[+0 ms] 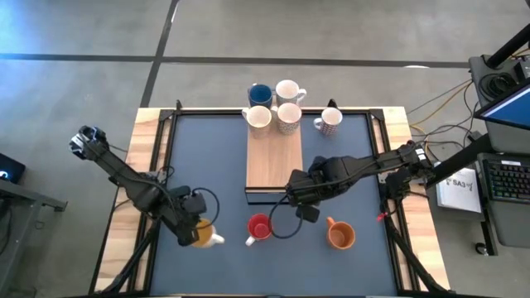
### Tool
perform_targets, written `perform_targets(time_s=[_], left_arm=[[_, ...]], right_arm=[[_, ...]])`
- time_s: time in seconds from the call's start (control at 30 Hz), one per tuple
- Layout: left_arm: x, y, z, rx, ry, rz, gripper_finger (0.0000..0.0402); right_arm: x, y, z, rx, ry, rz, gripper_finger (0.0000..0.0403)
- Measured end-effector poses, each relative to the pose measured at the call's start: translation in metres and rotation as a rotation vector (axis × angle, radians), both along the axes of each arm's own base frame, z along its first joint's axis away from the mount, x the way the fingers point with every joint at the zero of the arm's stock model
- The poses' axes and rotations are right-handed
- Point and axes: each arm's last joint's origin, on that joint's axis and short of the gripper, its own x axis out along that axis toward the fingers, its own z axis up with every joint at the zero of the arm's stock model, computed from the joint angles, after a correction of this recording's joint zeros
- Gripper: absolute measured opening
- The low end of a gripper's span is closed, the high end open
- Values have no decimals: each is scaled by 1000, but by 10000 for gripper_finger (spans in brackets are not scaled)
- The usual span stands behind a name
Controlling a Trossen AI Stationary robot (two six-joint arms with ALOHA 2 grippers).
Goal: Place coffee mugs
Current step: Put the yellow mug on the shelf
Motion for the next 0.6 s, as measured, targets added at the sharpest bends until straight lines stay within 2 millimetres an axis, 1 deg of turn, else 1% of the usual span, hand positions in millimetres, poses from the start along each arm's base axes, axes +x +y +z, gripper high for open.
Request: perform_targets(time_s=[0.17,0.33,0.43,0.6], left_arm=[[2,15,34,87,0,40,5],[7,39,63,128,7,149,5],[13,55,75,132,-15,181,5],[22,81,89,160,-44,223,5]], right_arm=[[0,0,0,-1,1,5,64],[0,0,0,-3,3,12,64],[0,0,0,-6,6,27,63],[-1,0,0,-19,25,85,63]])
